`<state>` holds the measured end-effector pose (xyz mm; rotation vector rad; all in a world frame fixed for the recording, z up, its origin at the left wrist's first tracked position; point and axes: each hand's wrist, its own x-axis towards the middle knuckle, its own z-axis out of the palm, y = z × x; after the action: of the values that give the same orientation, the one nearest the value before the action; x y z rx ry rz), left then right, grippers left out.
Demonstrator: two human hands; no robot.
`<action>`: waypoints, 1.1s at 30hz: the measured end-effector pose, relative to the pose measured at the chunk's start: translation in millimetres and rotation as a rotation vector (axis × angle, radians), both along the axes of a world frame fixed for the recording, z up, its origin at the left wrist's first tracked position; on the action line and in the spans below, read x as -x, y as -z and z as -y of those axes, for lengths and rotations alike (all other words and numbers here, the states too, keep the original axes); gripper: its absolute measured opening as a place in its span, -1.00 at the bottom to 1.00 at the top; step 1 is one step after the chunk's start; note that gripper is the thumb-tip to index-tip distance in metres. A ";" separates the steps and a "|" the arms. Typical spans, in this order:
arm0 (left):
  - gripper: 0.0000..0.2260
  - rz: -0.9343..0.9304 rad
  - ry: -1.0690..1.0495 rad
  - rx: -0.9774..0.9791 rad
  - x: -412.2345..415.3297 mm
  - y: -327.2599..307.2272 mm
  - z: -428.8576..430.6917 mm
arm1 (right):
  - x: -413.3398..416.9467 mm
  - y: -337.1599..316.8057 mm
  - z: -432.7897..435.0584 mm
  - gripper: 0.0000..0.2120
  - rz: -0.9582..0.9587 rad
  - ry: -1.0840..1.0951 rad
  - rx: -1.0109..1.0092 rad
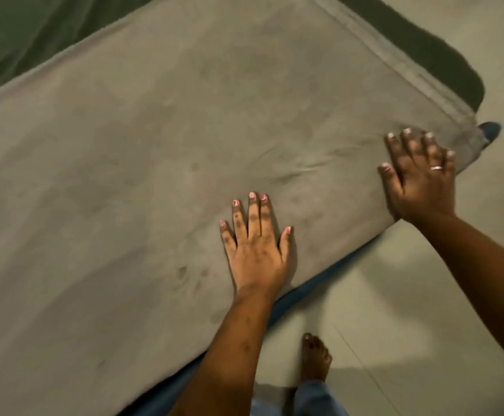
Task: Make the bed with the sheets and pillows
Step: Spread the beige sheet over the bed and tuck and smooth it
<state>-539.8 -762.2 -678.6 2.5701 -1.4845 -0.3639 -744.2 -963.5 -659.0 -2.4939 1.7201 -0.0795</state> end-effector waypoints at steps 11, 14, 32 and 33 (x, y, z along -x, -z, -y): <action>-0.36 0.057 0.110 0.065 66.5 -1.7 105.5 | 65.0 -12.5 99.0 -0.51 0.205 0.368 -0.213; -0.37 0.027 0.109 0.055 65.4 -4.7 104.8 | 81.2 9.9 101.7 -0.45 0.361 0.410 -0.217; -0.56 -0.203 -0.399 0.380 -116.1 0.7 -130.1 | -203.9 2.4 -219.5 -0.49 0.254 -0.644 -0.190; -0.52 -0.164 -0.381 0.337 -124.1 4.0 -158.2 | -213.8 3.7 -228.0 -0.50 0.245 -0.722 -0.191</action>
<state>-415.8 -604.0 -682.6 2.4084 -0.8855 -0.2409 -530.4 -735.6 -662.7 -2.6494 0.6423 -0.1390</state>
